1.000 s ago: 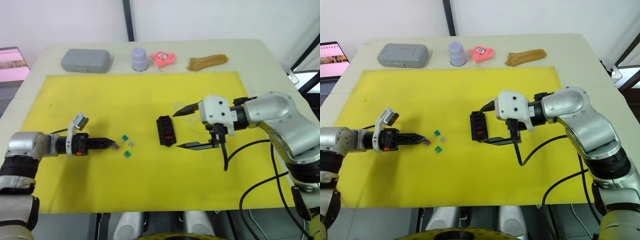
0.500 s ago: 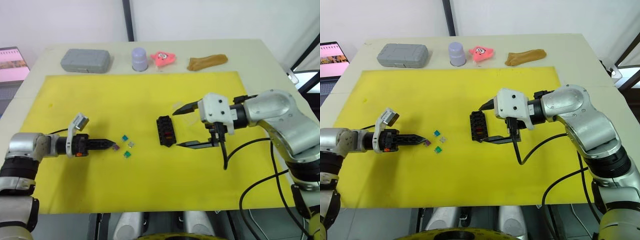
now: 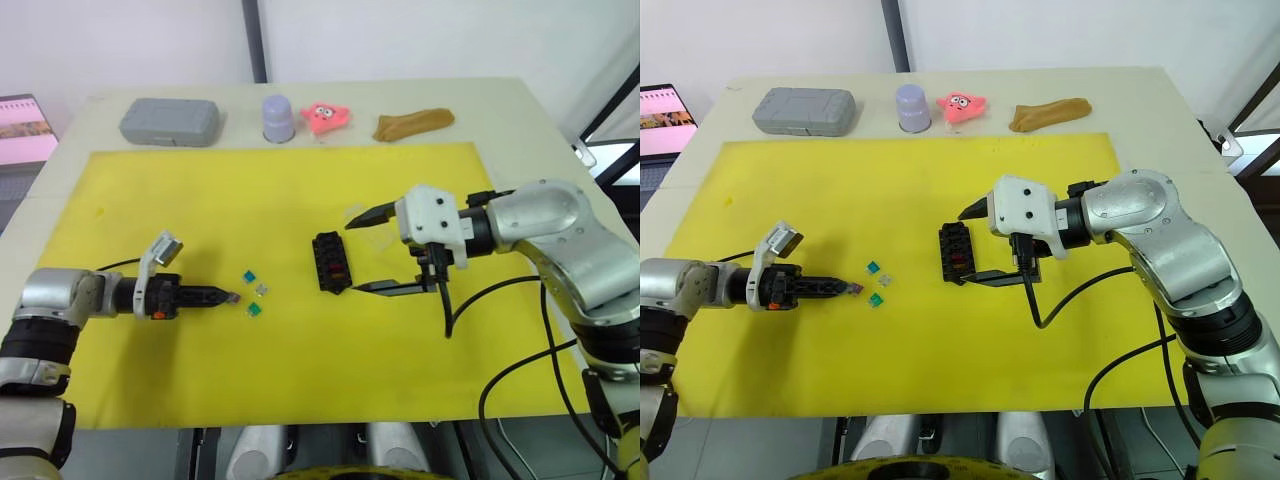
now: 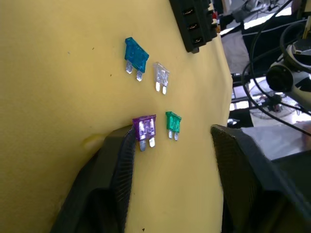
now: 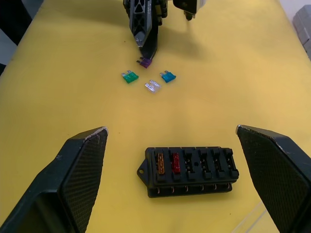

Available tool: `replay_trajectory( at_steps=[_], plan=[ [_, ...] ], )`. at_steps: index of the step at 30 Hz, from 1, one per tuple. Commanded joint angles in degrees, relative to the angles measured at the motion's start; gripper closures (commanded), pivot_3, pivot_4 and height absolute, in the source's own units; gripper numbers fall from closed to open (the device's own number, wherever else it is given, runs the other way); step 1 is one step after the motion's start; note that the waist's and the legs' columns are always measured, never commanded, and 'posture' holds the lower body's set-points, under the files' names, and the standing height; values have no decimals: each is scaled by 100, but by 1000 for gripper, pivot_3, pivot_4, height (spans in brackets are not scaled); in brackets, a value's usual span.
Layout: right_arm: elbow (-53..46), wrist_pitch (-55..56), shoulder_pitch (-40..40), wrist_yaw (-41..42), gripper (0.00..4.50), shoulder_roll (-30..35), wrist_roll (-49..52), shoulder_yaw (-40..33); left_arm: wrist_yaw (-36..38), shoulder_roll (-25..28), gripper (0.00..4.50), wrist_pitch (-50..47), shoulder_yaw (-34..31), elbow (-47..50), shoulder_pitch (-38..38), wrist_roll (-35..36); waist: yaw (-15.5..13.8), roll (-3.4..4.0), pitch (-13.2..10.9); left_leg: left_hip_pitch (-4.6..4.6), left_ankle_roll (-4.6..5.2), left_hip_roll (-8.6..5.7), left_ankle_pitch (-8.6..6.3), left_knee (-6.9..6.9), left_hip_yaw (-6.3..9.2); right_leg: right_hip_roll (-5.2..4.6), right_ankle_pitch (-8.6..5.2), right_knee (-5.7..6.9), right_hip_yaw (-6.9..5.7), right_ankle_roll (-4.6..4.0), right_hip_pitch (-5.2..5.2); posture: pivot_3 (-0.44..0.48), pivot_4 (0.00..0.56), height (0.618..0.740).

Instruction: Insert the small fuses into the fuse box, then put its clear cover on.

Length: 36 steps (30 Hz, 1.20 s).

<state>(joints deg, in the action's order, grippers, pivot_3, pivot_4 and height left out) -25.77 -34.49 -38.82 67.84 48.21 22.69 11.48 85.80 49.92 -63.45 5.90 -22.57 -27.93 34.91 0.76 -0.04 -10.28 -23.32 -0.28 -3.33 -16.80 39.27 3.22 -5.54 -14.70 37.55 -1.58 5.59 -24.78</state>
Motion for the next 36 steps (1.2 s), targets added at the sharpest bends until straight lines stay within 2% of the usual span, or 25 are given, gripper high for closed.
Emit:
replay_trajectory(
  at_steps=[1, 13, 16, 36],
  plan=[
    [-131, 93, -118, -24, 0, 3, -16, -61, -46, 44, 2981, 36, 78, -145, 74, -147, 4, 0, 0, 0, 0, 0, 0, 0, 0, 0, 0, 0, 0, 0, 0, 0, 150, 731],
    [-99, 164, -119, -15, 0, -18, -58, -49, -66, 46, 2981, 216, 143, -126, 214, -264, 6, 1, 0, 1, 1, 0, 0, 0, 0, 0, 0, 0, 1, 0, 0, 0, 150, 731],
    [-92, 169, -120, -17, 0, -22, -64, -45, -82, 34, 3831, 259, 161, -138, 227, -281, 7, 1, 1, 1, 0, 0, 0, 0, 0, 0, 0, 0, 1, 0, 0, 0, 150, 731],
    [-120, 111, -92, -82, 0, -40, -49, -43, -153, -4, 3831, 519, 234, -309, 263, -461, -1, 7, 5, 5, 3, 1, -2, 0, 0, 0, 0, 4, 2, 0, 1, 0, 150, 731]
  ],
)
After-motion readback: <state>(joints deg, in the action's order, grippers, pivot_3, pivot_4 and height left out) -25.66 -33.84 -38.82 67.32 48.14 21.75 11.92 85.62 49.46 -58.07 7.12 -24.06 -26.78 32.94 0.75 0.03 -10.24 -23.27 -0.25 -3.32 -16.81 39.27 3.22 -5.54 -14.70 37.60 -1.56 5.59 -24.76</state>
